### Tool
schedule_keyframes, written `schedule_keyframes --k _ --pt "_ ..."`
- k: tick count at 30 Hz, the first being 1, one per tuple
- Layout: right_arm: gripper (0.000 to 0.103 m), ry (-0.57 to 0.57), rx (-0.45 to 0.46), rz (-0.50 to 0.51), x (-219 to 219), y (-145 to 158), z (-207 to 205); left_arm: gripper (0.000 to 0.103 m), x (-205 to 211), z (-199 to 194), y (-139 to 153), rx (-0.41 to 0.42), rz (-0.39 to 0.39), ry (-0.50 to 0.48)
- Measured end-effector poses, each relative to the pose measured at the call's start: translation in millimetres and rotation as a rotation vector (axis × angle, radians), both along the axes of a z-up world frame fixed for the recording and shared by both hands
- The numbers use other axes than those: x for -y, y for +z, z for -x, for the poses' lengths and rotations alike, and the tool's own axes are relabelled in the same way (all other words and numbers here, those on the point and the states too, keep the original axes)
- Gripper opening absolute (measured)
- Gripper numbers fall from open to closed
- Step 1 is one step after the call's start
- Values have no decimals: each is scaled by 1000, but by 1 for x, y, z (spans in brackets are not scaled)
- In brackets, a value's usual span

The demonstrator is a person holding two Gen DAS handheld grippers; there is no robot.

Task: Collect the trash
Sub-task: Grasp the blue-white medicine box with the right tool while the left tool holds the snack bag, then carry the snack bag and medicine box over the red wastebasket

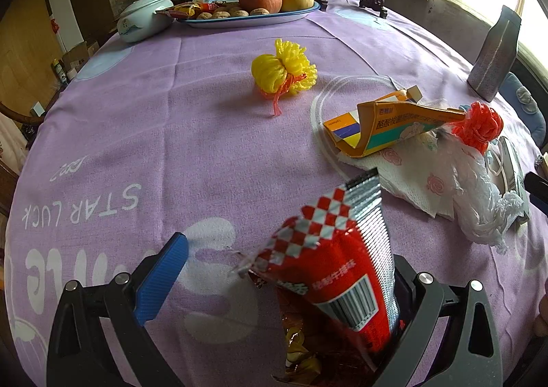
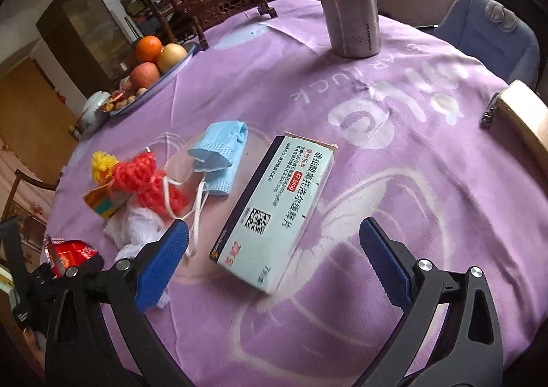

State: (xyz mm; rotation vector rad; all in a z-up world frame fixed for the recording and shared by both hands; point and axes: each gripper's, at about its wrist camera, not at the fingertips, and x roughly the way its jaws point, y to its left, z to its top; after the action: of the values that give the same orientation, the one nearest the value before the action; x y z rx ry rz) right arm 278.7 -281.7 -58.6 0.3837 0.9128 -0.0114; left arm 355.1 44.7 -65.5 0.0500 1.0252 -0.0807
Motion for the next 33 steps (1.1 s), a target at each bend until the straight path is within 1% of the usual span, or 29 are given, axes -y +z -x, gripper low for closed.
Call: schedule_keyframes --k 3,4,5,6,7,8,10,13,16,17,19,20,21,22,23,24,25,27,30,31,33 --pt "95 14 -10 19 -7 -1 -10 99 0 0 0 0 0 0" --pt "85 24 -24 32 -9 -3 -14 99 0 0 0 0 0 0" --pt "83 49 -46 34 -11 -7 -19 99 0 0 0 0 0 0" --pt "64 52 -40 66 -14 -5 -19 99 0 0 0 0 0 0" --pt "58 53 -40 96 -17 -4 -19 99 0 0 0 0 0 0" --pt "58 53 -38 111 -18 -3 -18 99 0 0 0 0 1 0" --pt "54 62 -27 86 -16 -3 -13 99 0 0 0 0 0 -1" --pt "53 66 -5 45 -10 0 2 99 0 0 0 0 0 -8" --pt "53 89 8 25 -7 -2 29 98 -2 -1 0 -6 5 -15" --pt "53 92 10 26 -7 -5 35 98 -2 -1 0 -7 9 -17" --pt "53 93 36 59 -9 -5 49 98 -3 0 1 -5 24 -25" --pt "53 93 46 79 -11 -5 56 91 -2 1 2 1 27 -30" --pt "53 96 50 85 -12 -5 60 80 -1 3 4 13 24 -38" --pt "53 102 55 88 -13 -5 64 74 0 4 6 19 31 -50" --pt "53 109 62 89 -14 -4 68 60 0 5 7 24 47 -62" --pt "53 111 69 87 -14 -3 70 50 0 6 9 25 72 -77" --pt "53 112 75 82 -13 -2 73 50 -1 7 12 26 113 -99" --pt "53 110 100 57 -9 3 81 48 -1 11 17 44 148 -119" --pt "53 100 134 36 -2 12 93 47 -3 23 32 133 165 -141" --pt "53 95 148 29 2 17 98 47 -4 30 40 174 172 -155" --pt "53 90 165 18 8 23 107 47 -4 43 50 228 199 -174"
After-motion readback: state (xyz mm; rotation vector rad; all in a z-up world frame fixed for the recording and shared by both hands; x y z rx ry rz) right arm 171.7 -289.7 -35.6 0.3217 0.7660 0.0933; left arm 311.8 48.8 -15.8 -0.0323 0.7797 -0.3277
